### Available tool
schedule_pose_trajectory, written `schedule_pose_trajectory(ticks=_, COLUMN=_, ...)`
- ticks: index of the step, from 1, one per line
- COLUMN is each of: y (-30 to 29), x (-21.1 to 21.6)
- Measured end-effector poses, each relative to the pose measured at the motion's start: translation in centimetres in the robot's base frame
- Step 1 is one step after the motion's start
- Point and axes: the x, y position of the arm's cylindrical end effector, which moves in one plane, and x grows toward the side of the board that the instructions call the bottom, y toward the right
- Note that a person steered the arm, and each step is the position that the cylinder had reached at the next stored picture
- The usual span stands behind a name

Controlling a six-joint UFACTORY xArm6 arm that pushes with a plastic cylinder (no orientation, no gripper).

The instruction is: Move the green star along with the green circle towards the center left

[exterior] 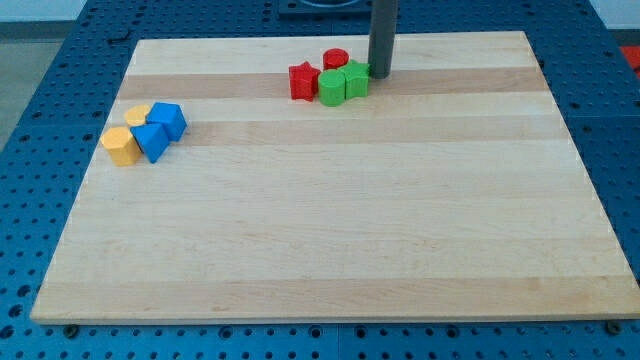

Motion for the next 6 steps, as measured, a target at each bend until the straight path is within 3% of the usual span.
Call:
schedule_pose_trajectory(ticks=3, y=-3.6, x=6.5)
schedule_pose_trajectory(ticks=5, y=-9.9, x=6.8)
schedule_pose_trajectory(ticks=6, y=-12.6, x=4.6)
